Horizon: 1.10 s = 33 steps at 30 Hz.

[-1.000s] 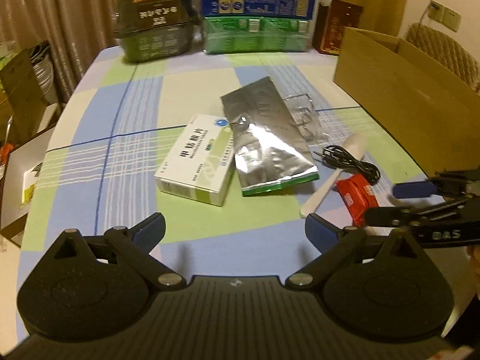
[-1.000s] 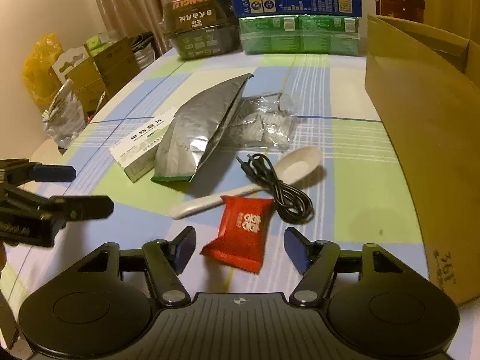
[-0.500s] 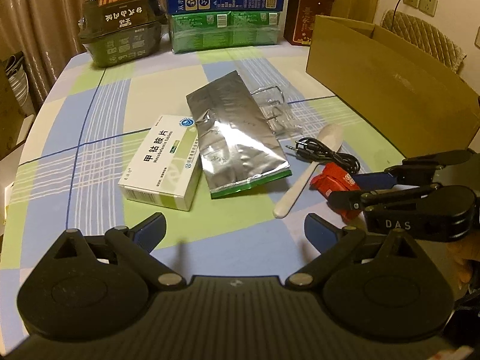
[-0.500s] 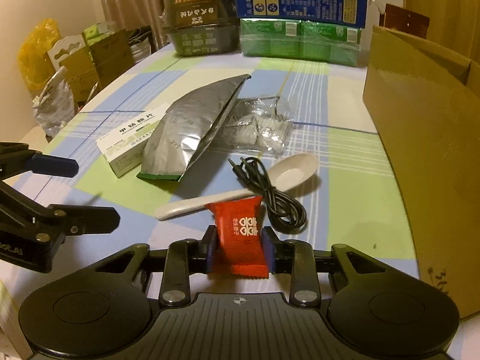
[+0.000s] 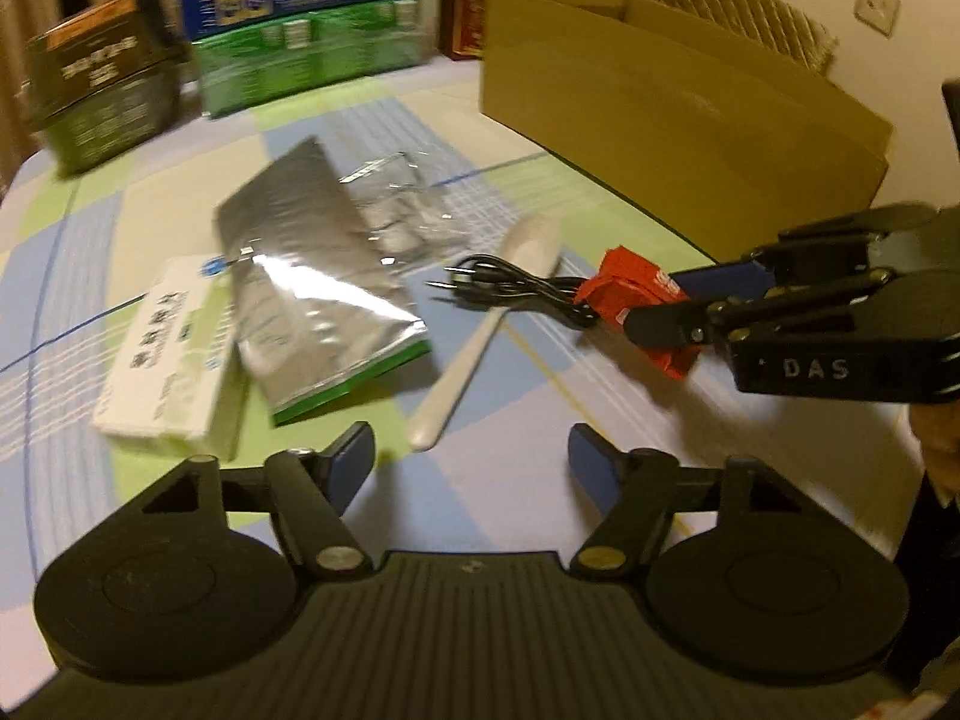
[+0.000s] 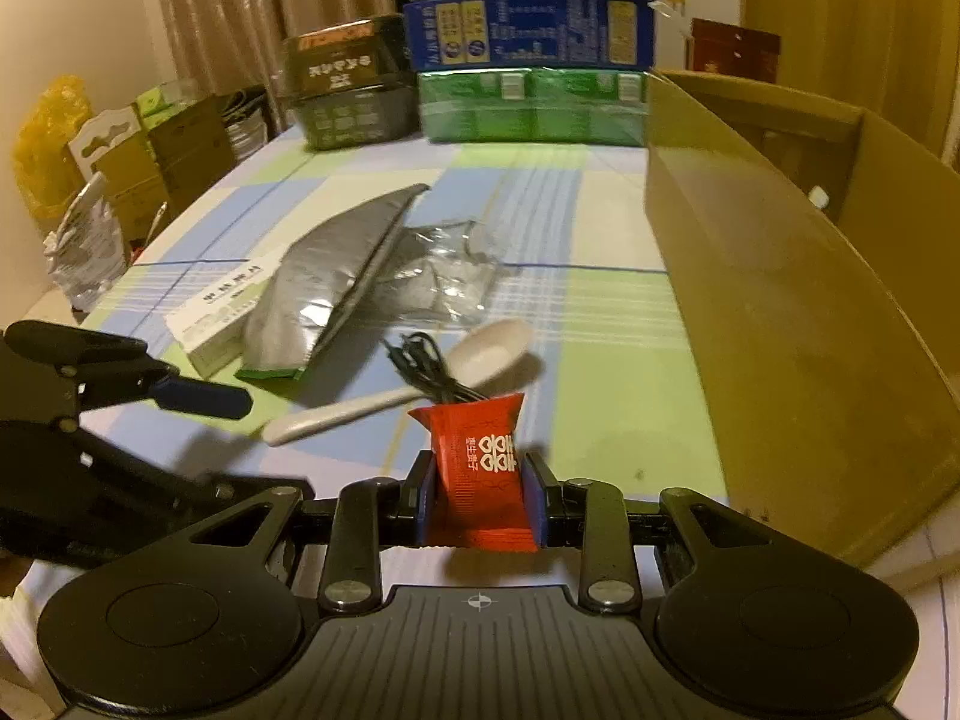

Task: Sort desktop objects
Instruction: 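Close the right tool on the red candy packet, then move the left tool toward the black cable beside the spoon while the right tool holds the packet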

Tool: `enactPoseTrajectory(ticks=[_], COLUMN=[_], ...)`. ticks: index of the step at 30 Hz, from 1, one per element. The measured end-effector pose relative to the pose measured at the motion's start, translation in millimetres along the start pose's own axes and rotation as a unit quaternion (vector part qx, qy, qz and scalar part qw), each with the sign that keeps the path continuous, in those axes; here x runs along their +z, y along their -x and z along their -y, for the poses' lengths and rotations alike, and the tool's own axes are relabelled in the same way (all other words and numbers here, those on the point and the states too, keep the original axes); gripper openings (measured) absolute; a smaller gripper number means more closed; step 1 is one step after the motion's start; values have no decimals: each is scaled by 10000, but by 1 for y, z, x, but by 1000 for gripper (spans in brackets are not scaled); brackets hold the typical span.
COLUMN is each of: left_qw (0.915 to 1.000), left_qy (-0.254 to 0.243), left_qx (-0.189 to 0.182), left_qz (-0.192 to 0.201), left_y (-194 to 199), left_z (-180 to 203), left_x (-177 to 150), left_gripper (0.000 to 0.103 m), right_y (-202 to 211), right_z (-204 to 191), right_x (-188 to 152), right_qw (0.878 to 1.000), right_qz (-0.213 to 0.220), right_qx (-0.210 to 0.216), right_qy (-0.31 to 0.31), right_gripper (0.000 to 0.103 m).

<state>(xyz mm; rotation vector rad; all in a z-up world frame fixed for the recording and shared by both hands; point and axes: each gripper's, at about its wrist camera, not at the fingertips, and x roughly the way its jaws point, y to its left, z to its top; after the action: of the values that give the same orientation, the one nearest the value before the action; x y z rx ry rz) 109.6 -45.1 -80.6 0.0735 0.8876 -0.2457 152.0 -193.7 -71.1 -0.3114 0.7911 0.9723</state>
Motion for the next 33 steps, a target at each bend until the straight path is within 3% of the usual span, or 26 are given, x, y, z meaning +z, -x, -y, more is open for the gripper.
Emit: enactPoseTrajectory(ticks=[7,11,14,23,29,33], left_qw=[10000,9998,9998,9975,9974,9973], left_qy=[-47,-99,-5,75,307,399], left_qx=[47,125,158,329,274,301], left_qz=[19,-84,-147,-619,-598,-544], left_y=[-22,-36,-36,-5,17,21], left_z=[3,7,10,25,24,21], left_x=[16,21,24,-2,-25,-30], left_gripper=[52,31,10,8,8,8], right_y=[-1,-2,-4,0,18,20], right_z=[13,11,6,0,-15,-32], right_x=[-5,-6,-5,-1,-4,-17], right_qw=[9999,9999,9995,9988,9960,9910], right_qz=[-78,-85,-79,-19,-104,-395], right_qx=[6,116,294,465,885,1239], right_qy=[-142,-91,-40,-117,31,319], right_gripper=[27,27,27,27,27,27])
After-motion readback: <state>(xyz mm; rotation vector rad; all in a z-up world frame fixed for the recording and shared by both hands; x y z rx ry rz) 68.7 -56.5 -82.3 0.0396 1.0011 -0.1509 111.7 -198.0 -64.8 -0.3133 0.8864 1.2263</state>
